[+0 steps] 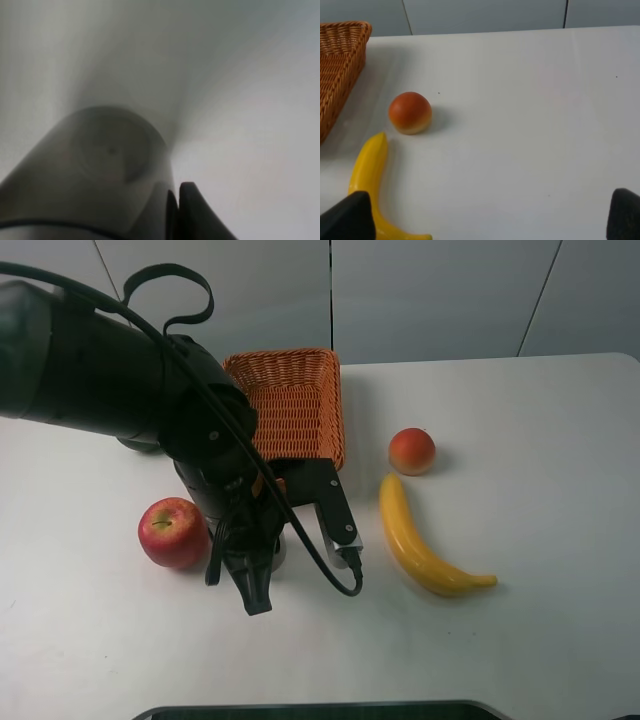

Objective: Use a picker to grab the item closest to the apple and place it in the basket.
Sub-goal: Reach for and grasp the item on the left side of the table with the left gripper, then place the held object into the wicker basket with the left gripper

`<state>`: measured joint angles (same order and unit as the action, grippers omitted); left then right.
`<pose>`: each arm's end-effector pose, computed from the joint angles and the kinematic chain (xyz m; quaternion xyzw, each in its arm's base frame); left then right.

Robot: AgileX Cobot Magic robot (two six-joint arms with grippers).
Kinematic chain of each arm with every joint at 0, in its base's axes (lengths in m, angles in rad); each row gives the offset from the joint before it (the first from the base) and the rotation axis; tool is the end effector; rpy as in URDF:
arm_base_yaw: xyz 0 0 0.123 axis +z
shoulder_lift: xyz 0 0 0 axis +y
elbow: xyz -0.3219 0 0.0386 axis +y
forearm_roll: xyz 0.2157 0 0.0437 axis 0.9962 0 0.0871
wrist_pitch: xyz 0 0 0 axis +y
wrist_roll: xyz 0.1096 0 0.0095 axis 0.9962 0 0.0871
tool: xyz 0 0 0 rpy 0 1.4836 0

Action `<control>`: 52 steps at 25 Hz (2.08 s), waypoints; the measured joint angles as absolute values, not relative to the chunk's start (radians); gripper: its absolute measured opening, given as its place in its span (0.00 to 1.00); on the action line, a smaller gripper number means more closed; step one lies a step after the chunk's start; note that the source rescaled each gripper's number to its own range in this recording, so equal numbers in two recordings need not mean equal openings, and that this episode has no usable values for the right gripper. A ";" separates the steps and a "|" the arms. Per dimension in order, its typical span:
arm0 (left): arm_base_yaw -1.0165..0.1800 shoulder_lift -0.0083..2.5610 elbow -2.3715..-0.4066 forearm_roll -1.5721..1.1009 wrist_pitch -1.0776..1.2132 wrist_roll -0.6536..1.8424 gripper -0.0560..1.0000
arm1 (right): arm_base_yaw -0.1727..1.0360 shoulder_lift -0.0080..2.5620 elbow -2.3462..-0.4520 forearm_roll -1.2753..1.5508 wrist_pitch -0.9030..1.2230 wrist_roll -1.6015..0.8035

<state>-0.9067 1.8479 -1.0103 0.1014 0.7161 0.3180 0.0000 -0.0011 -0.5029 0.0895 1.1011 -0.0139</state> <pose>0.1991 -0.2425 0.1819 0.6031 0.7952 0.0186 0.0600 -0.0584 0.0088 0.2502 -0.0087 0.8617 0.0411 0.5057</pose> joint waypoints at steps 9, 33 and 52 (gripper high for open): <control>-0.907 1.848 -1.010 0.101 0.714 0.318 0.05 | 0.000 -0.001 -0.503 0.089 1.101 -0.014; -0.907 1.697 -1.320 0.141 0.988 0.264 0.05 | 0.000 -0.001 -0.503 0.089 1.101 -0.014; -0.527 1.697 -1.359 0.067 0.693 0.009 0.05 | 0.000 -0.001 -0.503 0.089 1.101 -0.014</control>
